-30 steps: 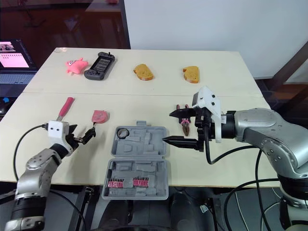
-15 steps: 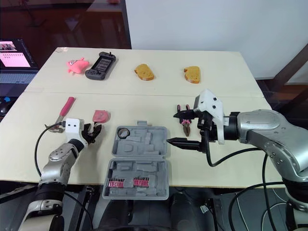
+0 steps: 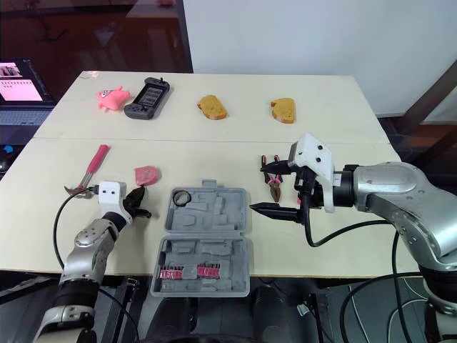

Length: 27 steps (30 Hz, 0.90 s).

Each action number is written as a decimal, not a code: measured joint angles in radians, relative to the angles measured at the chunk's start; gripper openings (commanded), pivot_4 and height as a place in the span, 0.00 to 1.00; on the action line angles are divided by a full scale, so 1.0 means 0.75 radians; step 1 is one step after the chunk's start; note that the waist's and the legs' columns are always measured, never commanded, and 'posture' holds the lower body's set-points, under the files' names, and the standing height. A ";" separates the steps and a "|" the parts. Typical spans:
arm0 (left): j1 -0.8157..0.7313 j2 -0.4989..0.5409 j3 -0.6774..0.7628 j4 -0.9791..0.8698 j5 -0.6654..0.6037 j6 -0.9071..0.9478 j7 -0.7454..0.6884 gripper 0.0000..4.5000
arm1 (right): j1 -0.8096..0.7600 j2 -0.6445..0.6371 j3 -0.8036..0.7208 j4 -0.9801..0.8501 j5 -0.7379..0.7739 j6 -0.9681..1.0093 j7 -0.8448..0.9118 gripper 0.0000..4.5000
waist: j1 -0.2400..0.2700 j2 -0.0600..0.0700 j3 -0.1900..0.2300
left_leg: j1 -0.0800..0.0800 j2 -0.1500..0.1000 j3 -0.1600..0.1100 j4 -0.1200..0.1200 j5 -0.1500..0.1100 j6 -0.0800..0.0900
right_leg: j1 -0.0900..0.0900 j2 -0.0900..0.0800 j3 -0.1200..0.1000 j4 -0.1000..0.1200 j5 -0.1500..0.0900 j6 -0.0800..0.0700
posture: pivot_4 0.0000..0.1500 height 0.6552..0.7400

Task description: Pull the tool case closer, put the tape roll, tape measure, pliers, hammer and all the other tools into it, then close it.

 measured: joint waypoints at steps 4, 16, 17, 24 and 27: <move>0.228 0.008 0.001 -0.231 -0.034 0.034 -0.039 0.01 | 0.003 0.007 0.027 0.000 -0.007 -0.017 0.018 1.00 | -0.004 0.001 -0.001 | 0.000 0.000 0.000 0.000 0.000 0.000 | 0.000 0.000 0.000 0.000 -0.001 -0.002 | 1.00 0.77; 0.751 0.049 0.062 -0.560 -0.125 -0.002 -0.171 0.01 | -0.038 0.024 0.110 0.035 -0.015 -0.053 0.077 1.00 | -0.028 0.003 -0.003 | 0.000 0.000 0.001 0.000 -0.002 0.003 | -0.001 -0.001 0.001 -0.004 -0.003 -0.006 | 1.00 0.77; 0.766 0.049 0.064 -0.567 -0.126 -0.006 -0.176 0.01 | -0.043 0.025 0.111 0.040 -0.015 -0.055 0.080 1.00 | -0.029 0.003 -0.003 | 0.000 0.000 0.001 0.000 -0.002 0.003 | -0.001 -0.001 0.001 -0.004 -0.003 -0.006 | 1.00 0.77; 0.819 0.049 0.074 -0.570 -0.154 -0.040 -0.216 0.01 | -0.058 0.043 0.123 0.054 -0.027 -0.060 0.092 1.00 | -0.028 0.004 -0.004 | 0.000 0.000 0.001 -0.001 -0.003 0.003 | -0.001 -0.001 0.001 -0.004 -0.003 -0.006 | 1.00 0.77; 0.846 0.055 0.087 -0.574 -0.225 -0.033 -0.276 0.29 | -0.057 0.052 0.124 0.054 -0.028 -0.060 0.093 1.00 | -0.029 0.004 -0.004 | -0.001 0.000 0.001 -0.001 -0.003 0.003 | -0.002 -0.001 0.001 -0.004 -0.003 -0.006 | 1.00 0.77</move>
